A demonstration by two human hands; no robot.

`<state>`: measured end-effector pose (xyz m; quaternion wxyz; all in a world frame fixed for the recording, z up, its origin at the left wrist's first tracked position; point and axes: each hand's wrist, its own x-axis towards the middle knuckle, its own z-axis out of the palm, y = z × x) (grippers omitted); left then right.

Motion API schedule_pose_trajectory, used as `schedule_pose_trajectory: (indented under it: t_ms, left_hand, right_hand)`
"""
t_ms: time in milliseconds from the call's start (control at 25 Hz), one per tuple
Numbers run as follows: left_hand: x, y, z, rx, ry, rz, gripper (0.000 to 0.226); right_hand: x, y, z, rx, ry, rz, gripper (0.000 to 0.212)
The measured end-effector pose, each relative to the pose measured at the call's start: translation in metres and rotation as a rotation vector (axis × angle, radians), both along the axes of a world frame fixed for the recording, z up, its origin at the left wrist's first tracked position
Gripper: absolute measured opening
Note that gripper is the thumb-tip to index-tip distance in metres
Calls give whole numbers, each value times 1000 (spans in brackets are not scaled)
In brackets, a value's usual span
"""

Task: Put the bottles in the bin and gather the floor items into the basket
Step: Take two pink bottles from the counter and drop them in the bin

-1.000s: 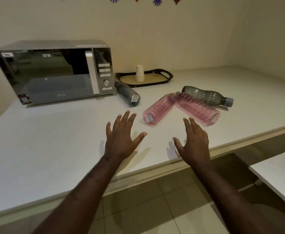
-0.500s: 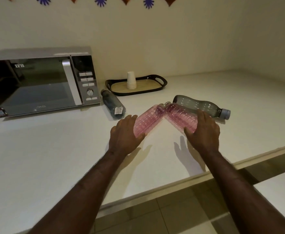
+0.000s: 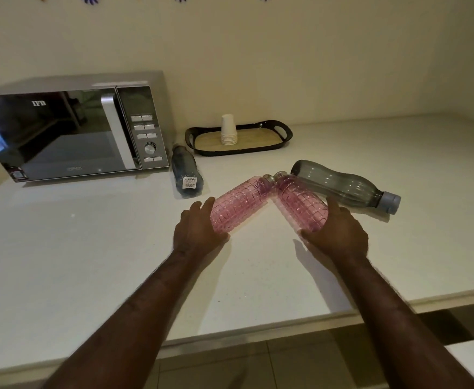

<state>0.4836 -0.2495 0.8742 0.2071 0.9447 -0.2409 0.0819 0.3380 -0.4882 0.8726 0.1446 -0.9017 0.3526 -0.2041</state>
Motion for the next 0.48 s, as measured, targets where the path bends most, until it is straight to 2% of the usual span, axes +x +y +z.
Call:
schedule_pose_trajectory:
  t_ms: [200,320,480]
  left_hand:
    - [-7,2,-2,-101,-20,3,60]
    - [-13,5,-5,-135,-74,1,53]
    - [-18,20,-9,-161,-117,25,59]
  right_hand:
    - [-2,-2,-5,7,-51,18,77]
    - [-5,0,-8,0,-121,41,74]
    - [-11,11,-8,-1,-178,82,69]
